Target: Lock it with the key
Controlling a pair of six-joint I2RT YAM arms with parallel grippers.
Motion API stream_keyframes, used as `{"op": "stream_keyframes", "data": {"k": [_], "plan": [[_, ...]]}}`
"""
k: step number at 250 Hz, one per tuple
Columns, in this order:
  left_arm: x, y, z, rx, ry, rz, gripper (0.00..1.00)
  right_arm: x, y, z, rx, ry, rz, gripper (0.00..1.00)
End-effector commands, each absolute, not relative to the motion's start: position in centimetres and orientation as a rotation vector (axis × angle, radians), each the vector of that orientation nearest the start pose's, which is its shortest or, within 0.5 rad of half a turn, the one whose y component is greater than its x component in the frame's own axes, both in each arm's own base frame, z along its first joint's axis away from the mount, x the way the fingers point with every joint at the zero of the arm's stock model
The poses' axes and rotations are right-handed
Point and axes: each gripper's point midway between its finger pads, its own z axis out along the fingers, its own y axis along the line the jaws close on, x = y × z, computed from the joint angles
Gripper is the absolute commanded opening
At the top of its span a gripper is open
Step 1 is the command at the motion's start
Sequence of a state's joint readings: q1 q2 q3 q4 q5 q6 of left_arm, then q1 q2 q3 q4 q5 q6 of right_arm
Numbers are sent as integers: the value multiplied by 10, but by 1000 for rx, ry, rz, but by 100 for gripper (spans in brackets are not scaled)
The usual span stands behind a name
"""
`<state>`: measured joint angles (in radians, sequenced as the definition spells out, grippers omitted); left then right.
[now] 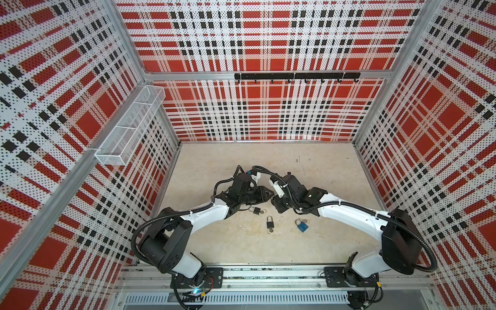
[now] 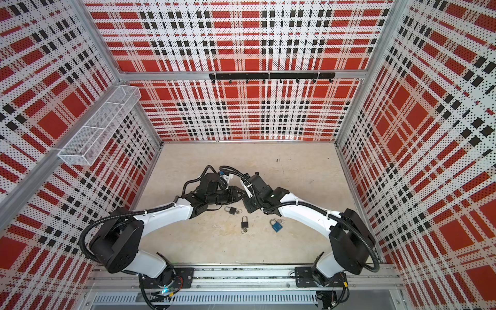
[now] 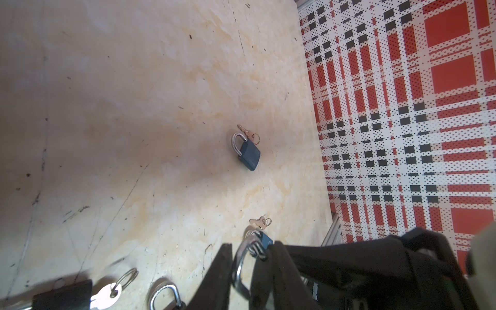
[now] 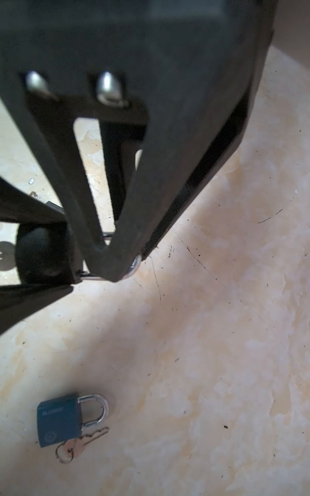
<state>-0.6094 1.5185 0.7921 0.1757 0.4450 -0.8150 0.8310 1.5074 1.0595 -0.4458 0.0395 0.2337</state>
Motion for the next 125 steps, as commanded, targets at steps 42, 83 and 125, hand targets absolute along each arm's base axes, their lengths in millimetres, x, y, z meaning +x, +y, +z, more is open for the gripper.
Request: {"op": "stream_keyframes", "data": {"k": [42,83,125], "plan": [[309,-316,151,82,2314,-1300,26,284,301,165,-684,2310,447,21],[309,-316,150,77,2318,-1304,19,285,303,167,-683,2302,454,21],[310,-317,152,76,2312,-1311,0,285,303,170,-683,2293,461,21]]}}
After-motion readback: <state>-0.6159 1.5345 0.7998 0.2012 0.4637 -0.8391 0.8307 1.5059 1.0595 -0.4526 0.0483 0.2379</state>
